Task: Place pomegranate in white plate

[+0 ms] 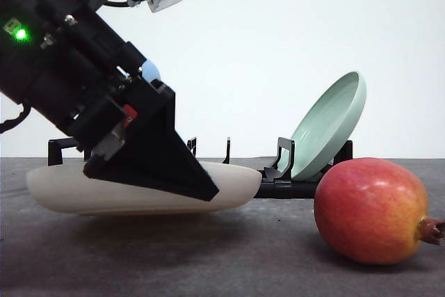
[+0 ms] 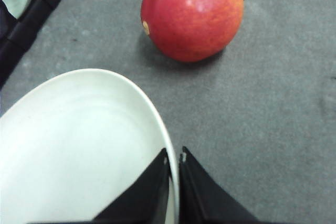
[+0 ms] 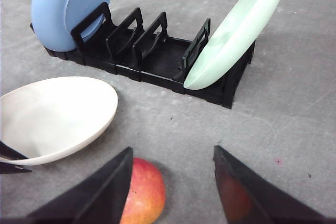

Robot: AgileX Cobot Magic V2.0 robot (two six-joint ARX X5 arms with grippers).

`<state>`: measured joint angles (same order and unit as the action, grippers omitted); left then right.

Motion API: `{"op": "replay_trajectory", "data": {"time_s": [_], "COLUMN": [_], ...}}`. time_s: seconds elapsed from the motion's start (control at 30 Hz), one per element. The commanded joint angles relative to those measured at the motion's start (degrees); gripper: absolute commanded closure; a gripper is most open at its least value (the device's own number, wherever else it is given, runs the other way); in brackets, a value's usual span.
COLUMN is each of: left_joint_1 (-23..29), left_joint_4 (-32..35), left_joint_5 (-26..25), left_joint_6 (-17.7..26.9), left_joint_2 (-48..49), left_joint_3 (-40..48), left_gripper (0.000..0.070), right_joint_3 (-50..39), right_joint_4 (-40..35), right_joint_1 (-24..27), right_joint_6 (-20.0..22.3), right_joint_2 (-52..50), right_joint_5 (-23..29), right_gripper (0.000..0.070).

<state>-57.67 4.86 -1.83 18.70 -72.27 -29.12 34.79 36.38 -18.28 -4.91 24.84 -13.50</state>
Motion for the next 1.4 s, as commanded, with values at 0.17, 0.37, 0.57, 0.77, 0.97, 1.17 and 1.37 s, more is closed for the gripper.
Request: {"op": "replay_trajectory", "data": {"time_s": [0.17, 0.37, 0.57, 0.77, 0.97, 1.17, 1.37], "left_joint_1": [-0.85, -0.97, 0.34, 4.96, 14.03, 24.97, 35.16], "left_joint_4": [0.19, -0.76, -15.59, -31.81, -39.11, -42.67, -44.68], "left_joint_5": [-0.45, -1.18, -1.55, -2.08, -2.28, -2.3, -4.84], "left_joint_6": [-4.22, -9.02, -21.5, -23.1, -25.44, -25.66, -25.19], "left_joint_2": [-0.81, -0.49, 3.08, 8.34, 15.38, 22.47, 27.7], "left_joint_3": [-0.33, -0.65, -6.55, -12.84, -13.57, -13.57, -13.57], "left_gripper": [0.063, 0.0409, 0.0385, 0.0386, 0.0386, 0.0386, 0.0385], "right_joint_3": [0.81, 0.81, 0.81, 0.81, 0.81, 0.81, 0.81], "right_joint_4": [-0.76, -0.76, -0.73, -0.74, -0.74, -0.74, -0.7], "right_joint_1": [-0.24, -0.24, -0.24, -0.24, -0.24, -0.24, -0.24], "right_joint_6": [-0.61, -0.61, -0.63, -0.63, -0.63, -0.66, -0.76], "right_joint_2": [0.13, 0.13, 0.13, 0.15, 0.15, 0.15, 0.15], "right_joint_5": [0.07, 0.07, 0.04, 0.07, 0.03, 0.01, -0.12], "right_gripper": [0.039, 0.039, 0.039, 0.039, 0.039, 0.039, 0.0389]}}
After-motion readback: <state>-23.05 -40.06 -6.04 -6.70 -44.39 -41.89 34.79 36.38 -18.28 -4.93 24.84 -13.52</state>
